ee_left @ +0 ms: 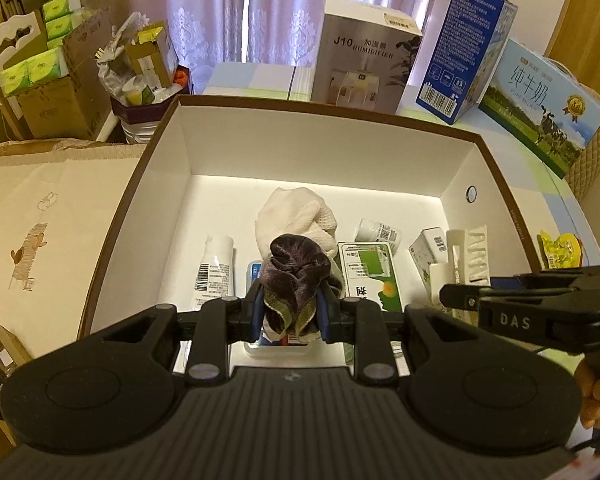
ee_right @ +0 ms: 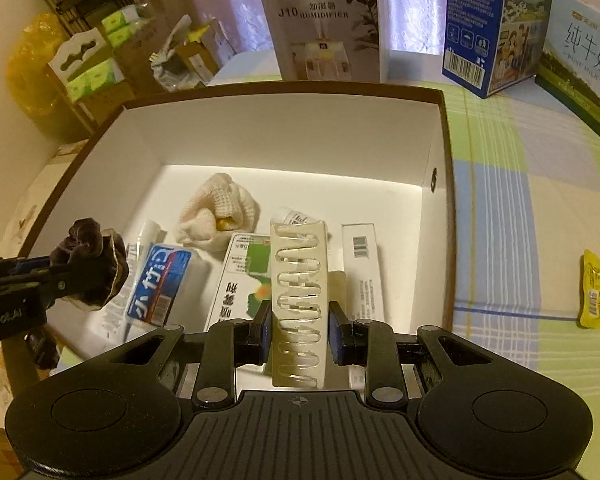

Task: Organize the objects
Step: 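Lower the rack into the box and open the right tool while the left tool releases the scrunchie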

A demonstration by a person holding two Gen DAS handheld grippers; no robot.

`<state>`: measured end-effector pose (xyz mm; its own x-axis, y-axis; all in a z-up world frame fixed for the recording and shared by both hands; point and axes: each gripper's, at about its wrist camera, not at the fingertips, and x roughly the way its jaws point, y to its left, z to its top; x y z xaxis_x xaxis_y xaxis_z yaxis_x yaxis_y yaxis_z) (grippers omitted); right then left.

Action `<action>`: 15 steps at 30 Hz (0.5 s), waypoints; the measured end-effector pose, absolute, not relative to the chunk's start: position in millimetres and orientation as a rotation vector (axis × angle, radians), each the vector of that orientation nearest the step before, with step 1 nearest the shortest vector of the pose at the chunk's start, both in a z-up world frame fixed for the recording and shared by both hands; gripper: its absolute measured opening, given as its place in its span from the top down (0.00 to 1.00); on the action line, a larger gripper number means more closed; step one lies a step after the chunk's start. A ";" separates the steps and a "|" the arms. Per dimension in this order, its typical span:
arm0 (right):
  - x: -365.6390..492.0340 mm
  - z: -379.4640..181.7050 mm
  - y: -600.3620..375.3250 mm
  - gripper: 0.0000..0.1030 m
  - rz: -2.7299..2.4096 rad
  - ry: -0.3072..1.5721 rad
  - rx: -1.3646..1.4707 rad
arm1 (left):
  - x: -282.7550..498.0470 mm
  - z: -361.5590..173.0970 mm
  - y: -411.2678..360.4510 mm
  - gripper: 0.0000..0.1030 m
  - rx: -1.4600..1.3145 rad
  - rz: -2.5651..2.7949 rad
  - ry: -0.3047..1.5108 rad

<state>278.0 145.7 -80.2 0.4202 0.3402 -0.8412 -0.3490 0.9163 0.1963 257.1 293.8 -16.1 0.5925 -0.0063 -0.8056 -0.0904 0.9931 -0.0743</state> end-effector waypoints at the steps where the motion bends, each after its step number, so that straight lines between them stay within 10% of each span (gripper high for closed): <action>1: 280.1 -81.6 146.6 0.76 0.421 1.053 -0.007 | 258.4 -17.1 294.7 0.79 -0.112 0.044 0.938; 15: 284.2 -80.0 146.1 0.75 0.433 1.052 0.011 | 274.9 -32.3 293.1 0.75 -0.111 -0.011 0.980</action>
<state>284.2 146.1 -80.0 0.4192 0.3510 -0.8373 -0.3403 0.9158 0.2135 274.9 293.1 -32.2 0.5572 -0.0591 -0.8282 -0.0409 0.9943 -0.0985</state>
